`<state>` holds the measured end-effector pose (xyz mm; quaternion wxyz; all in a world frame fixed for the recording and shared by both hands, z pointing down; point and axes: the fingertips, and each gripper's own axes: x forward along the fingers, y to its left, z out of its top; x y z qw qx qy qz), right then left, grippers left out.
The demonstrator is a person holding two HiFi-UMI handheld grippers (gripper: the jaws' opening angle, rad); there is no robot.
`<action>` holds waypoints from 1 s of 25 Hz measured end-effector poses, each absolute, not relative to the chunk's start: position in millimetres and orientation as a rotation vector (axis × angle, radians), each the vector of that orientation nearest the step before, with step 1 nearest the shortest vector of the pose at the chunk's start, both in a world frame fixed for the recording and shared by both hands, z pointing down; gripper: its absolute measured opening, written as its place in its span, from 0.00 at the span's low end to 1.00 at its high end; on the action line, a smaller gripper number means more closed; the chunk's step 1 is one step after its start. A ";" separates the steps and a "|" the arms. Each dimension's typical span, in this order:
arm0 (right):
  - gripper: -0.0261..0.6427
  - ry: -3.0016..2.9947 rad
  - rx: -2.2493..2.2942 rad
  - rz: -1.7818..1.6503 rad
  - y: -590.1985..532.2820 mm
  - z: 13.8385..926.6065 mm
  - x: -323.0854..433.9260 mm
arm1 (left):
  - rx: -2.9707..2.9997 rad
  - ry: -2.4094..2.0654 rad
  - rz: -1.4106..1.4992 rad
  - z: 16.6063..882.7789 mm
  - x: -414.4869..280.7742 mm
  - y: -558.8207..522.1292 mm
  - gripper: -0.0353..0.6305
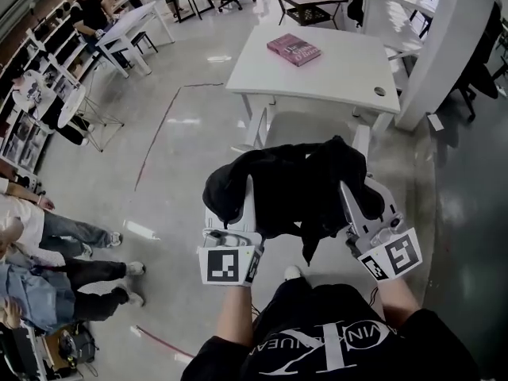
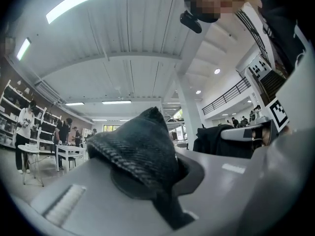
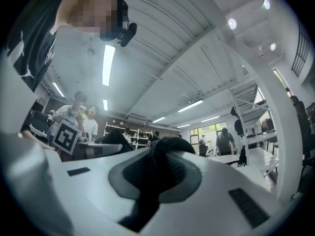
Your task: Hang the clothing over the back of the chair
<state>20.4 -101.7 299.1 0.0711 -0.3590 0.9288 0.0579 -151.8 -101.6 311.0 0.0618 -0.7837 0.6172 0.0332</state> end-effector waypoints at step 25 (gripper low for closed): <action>0.09 2.928 -1.251 0.209 -266.6 325.1 -16.2 | -2.444 1.818 0.061 329.4 -164.1 -275.2 0.11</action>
